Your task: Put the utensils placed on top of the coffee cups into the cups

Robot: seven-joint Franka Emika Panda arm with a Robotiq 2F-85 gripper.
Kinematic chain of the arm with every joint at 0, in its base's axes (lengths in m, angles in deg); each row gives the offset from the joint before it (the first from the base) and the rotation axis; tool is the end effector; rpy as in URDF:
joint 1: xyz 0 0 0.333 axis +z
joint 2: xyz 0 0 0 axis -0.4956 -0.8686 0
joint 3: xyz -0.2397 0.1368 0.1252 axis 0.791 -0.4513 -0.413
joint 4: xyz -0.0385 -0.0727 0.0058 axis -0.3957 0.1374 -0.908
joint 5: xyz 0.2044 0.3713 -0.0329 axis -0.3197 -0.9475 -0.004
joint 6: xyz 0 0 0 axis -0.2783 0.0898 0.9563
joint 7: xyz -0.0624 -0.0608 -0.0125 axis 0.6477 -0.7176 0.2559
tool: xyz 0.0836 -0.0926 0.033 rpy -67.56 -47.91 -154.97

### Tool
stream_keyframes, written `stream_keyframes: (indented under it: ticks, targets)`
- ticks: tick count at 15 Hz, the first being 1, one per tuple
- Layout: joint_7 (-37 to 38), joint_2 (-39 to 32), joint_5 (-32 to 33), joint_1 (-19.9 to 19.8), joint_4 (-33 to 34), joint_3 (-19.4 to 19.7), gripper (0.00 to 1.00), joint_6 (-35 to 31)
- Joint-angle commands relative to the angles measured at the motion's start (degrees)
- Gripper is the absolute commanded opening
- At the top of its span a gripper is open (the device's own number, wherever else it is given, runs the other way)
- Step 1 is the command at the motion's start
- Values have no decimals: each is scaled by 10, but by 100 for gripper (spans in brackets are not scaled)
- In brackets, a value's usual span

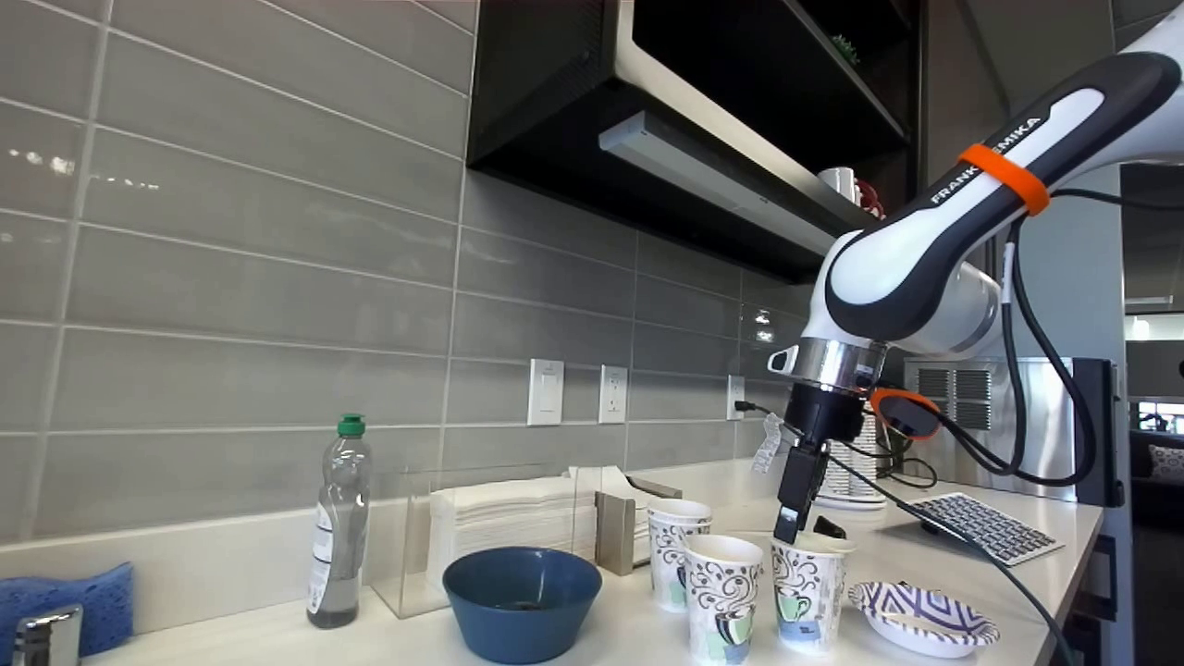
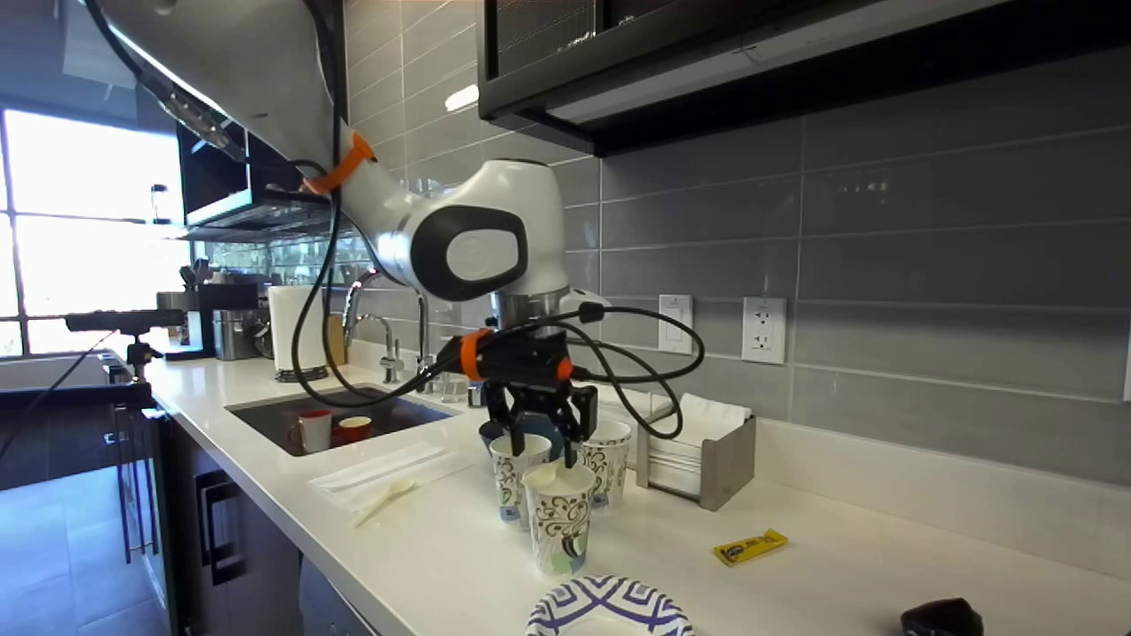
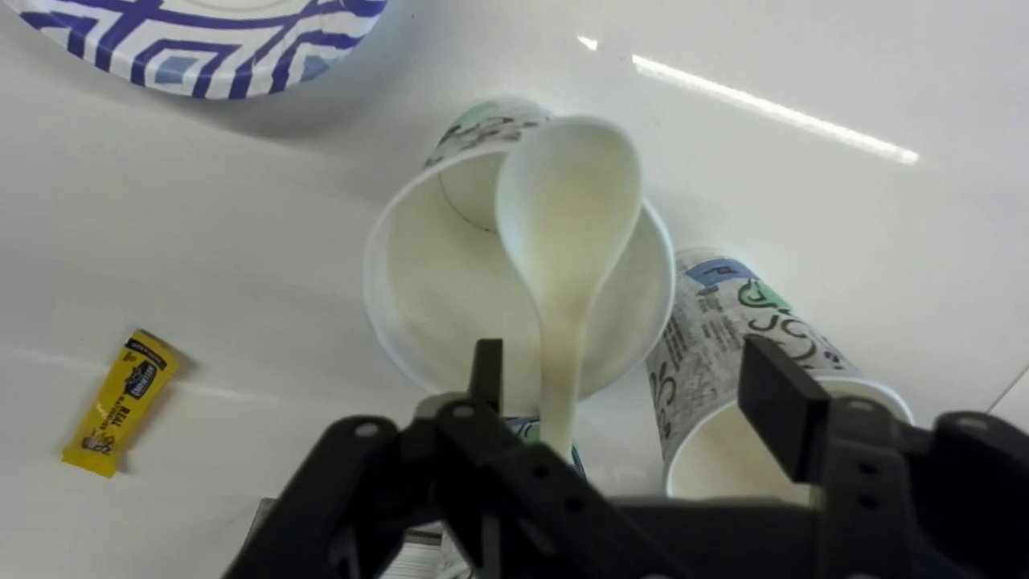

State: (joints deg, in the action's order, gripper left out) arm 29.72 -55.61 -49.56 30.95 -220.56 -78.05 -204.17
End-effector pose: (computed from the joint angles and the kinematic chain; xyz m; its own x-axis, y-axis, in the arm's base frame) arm 0.5079 -0.0537 0.3269 0.9325 0.2799 0.2282 0.2913 -0.9565 -0.0173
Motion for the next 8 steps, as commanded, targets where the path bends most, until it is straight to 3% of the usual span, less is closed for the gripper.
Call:
stream_keyframes:
  ticks: [1,3,8]
  targets:
    - [19,-7,20,-9,9,-7,52,-1]
    - [22,-6,22,-10,9,-8,35,1]
    - [33,-6,33,-13,9,-9,2,1]
